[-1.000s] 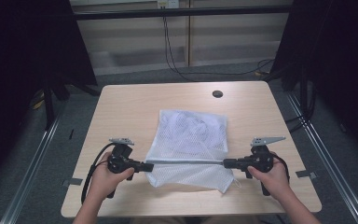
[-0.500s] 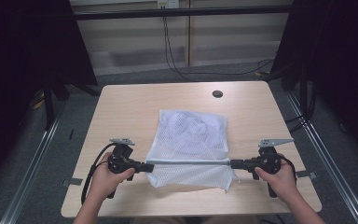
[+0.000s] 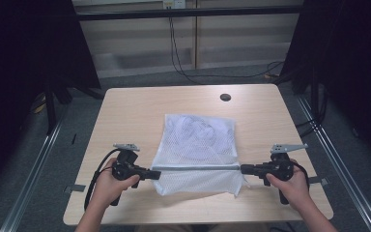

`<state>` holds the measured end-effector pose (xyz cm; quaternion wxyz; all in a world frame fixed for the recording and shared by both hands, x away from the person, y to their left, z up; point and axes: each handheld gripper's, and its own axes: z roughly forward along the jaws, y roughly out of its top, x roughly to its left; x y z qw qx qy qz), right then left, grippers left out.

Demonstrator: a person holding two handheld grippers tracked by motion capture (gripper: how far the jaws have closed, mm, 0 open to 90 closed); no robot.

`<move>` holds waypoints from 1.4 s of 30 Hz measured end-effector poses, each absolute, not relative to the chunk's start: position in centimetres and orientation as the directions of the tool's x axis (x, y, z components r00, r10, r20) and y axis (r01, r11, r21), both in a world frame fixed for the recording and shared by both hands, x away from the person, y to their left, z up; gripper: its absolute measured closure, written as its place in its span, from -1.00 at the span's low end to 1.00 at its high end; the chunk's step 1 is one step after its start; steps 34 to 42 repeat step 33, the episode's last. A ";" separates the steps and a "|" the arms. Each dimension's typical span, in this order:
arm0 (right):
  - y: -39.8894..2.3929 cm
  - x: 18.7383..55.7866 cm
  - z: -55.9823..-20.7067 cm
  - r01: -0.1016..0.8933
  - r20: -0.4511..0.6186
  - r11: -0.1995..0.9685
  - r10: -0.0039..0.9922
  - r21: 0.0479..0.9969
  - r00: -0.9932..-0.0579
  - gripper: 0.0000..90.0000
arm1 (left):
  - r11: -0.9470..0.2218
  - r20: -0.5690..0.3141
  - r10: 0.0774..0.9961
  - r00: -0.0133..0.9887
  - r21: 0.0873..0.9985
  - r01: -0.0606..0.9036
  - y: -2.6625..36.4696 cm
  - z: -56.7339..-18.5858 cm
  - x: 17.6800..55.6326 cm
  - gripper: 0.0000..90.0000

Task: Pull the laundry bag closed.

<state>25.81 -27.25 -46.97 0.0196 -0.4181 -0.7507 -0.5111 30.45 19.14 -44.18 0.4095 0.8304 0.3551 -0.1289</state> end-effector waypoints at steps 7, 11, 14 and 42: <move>-27.1 25.7 -46.9 0.603 0.414 0.113 0.627 0.790 -0.660 0.53 | -0.400 -0.437 0.474 0.765 0.667 0.629 18.9 -44.1 30.2 0.06; -27.1 25.6 -46.7 0.572 0.377 0.118 0.643 0.812 -0.667 0.29 | -0.391 -0.419 0.495 0.761 0.675 0.626 19.0 -44.0 30.3 -0.15; -27.2 25.6 -46.6 0.543 0.337 0.125 0.664 0.830 -0.668 0.05 | -0.390 -0.385 0.520 0.762 0.688 0.613 19.4 -44.0 30.5 -0.39; -29.9 25.6 -46.5 0.461 0.180 0.113 0.819 0.880 -0.544 -0.55 | -0.316 -0.191 0.702 0.686 0.780 0.541 21.4 -43.8 31.4 -0.78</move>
